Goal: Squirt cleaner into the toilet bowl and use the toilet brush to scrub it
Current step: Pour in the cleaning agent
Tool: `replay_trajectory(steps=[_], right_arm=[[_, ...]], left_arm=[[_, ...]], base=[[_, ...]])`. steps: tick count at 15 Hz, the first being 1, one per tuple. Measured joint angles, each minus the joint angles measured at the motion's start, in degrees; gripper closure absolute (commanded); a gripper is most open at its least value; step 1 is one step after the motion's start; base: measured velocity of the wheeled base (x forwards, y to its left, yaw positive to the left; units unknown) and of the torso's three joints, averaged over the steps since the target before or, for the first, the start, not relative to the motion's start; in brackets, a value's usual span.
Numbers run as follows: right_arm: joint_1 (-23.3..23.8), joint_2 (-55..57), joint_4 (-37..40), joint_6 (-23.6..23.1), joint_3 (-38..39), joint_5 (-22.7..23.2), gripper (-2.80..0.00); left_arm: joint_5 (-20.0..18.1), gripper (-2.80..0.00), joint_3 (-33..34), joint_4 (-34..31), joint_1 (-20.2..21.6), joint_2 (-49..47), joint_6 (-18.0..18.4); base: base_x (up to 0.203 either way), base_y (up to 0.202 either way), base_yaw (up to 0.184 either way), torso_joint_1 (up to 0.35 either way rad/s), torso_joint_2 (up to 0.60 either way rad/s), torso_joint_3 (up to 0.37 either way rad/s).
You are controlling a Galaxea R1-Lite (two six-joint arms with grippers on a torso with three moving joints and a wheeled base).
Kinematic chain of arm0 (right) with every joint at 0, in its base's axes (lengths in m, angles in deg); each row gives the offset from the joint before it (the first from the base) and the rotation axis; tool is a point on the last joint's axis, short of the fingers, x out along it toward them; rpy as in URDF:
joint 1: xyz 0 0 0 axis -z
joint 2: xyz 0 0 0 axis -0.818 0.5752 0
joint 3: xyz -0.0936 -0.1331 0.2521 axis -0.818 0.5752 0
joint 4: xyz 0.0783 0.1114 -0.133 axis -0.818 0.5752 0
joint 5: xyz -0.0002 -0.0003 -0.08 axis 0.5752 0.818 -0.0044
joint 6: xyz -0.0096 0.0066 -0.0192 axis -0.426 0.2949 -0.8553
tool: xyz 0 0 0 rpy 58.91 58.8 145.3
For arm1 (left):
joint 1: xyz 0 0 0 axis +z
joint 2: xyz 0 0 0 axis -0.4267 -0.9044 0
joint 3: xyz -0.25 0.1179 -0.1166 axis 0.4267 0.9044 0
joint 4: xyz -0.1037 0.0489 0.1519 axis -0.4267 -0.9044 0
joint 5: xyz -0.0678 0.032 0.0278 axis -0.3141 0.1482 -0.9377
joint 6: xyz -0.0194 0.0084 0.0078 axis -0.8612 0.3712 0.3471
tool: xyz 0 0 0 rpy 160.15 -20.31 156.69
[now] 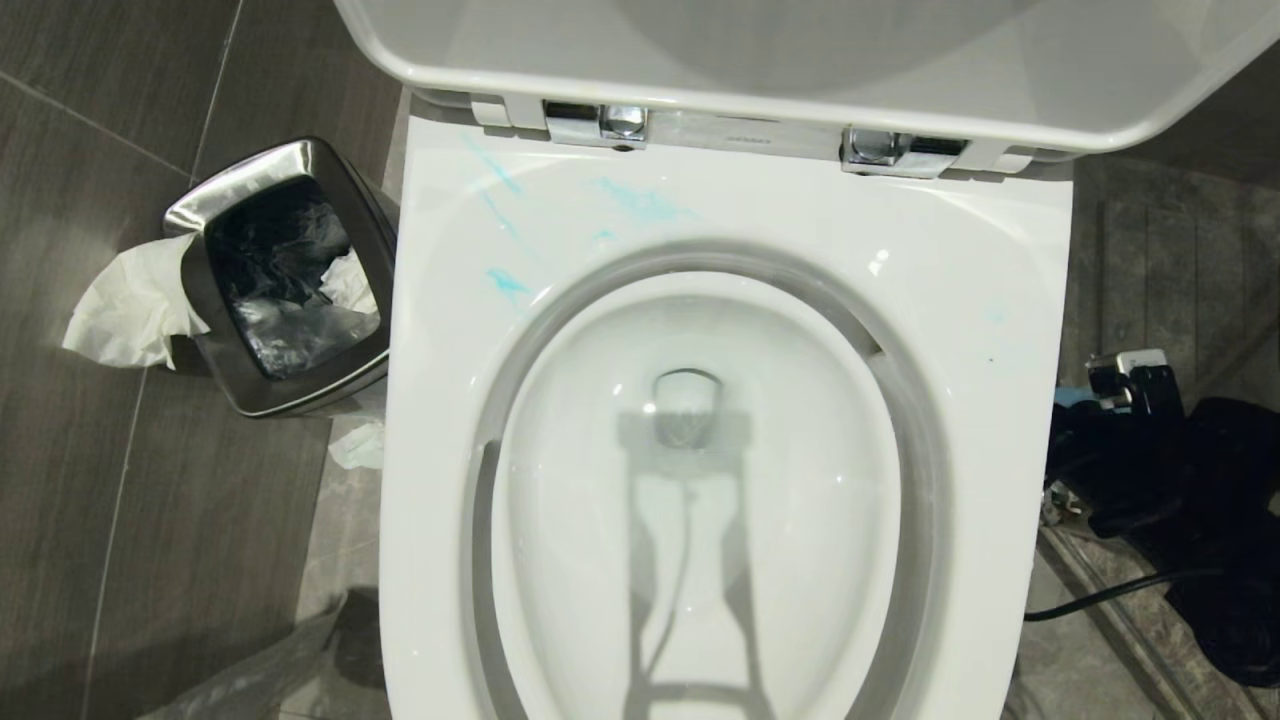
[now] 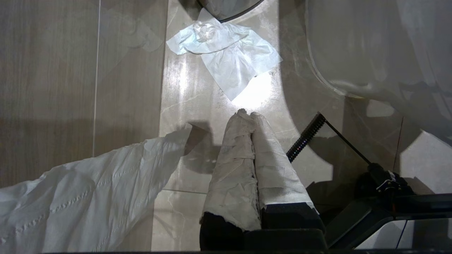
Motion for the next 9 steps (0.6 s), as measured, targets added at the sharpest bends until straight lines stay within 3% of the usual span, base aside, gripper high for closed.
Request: replay_trajectory(steps=[6,9], right_arm=[[0.0,3.8,0.0,0.2,-8.7,0.3,-2.8],[-0.1,6.5,0.0,0.2,-14.2,4.4,-2.8]], left_arm=[[0.0,0.0,0.0,0.0,0.0,0.0,0.0],[0.0,0.0,0.0,0.0,0.0,0.0,0.0]], base=[[0.0,0.0,0.0,0.0,0.0,0.0],[0.0,0.0,0.0,0.0,0.0,0.0]])
